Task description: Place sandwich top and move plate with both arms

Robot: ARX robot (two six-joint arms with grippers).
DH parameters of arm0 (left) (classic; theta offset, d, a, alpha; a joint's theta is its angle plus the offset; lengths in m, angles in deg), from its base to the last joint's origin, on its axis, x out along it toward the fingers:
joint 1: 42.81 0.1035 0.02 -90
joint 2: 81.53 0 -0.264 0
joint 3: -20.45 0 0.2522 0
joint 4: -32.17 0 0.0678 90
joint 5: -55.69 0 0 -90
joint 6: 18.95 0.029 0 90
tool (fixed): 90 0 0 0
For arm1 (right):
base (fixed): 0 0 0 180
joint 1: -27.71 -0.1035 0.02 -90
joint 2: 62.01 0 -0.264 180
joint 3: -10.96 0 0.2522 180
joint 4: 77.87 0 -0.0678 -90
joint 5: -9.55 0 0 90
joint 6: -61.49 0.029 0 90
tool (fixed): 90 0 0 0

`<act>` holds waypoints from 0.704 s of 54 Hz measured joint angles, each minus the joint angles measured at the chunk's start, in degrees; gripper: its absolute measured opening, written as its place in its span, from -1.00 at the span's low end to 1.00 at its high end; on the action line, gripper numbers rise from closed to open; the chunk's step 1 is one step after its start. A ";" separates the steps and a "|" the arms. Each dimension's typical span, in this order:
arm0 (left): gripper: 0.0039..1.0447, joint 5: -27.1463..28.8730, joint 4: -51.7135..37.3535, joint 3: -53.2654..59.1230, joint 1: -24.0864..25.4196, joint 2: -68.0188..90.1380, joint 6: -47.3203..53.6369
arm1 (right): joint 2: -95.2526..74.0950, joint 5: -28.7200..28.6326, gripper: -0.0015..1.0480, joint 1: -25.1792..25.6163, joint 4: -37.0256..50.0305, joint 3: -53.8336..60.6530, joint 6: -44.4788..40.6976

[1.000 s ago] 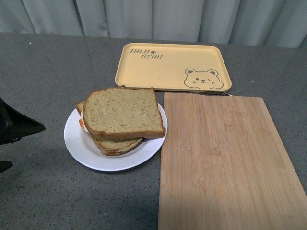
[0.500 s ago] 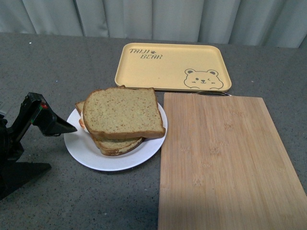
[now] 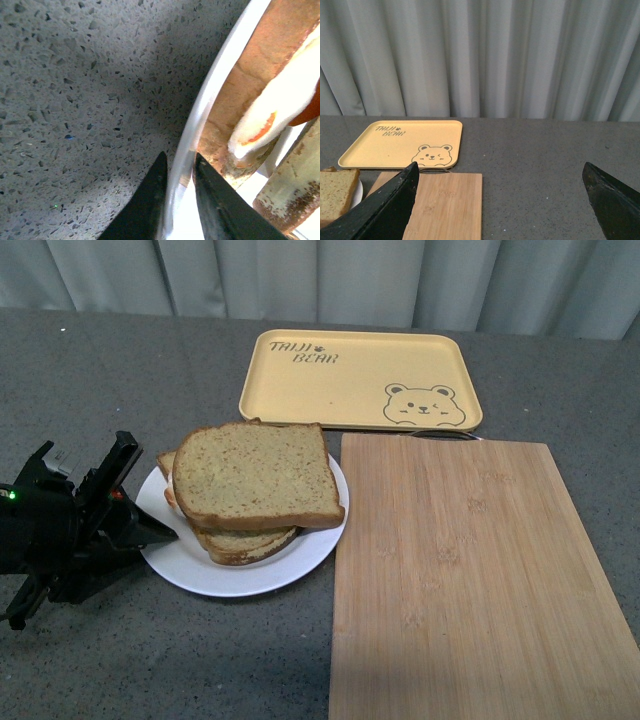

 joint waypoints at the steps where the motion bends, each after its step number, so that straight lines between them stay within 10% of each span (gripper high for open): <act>1: -0.73 -0.42 0.00 0.00 0.00 0.00 0.02 | 0.00 0.00 0.82 0.00 0.00 0.00 0.00; 20: -0.94 -9.57 -9.62 4.09 1.18 -5.25 -9.90 | 0.00 0.00 0.82 0.00 0.00 0.00 0.00; 38: -0.94 -6.91 -13.90 -3.10 -2.12 -5.68 -19.47 | 0.00 0.00 0.82 0.00 0.00 0.00 0.00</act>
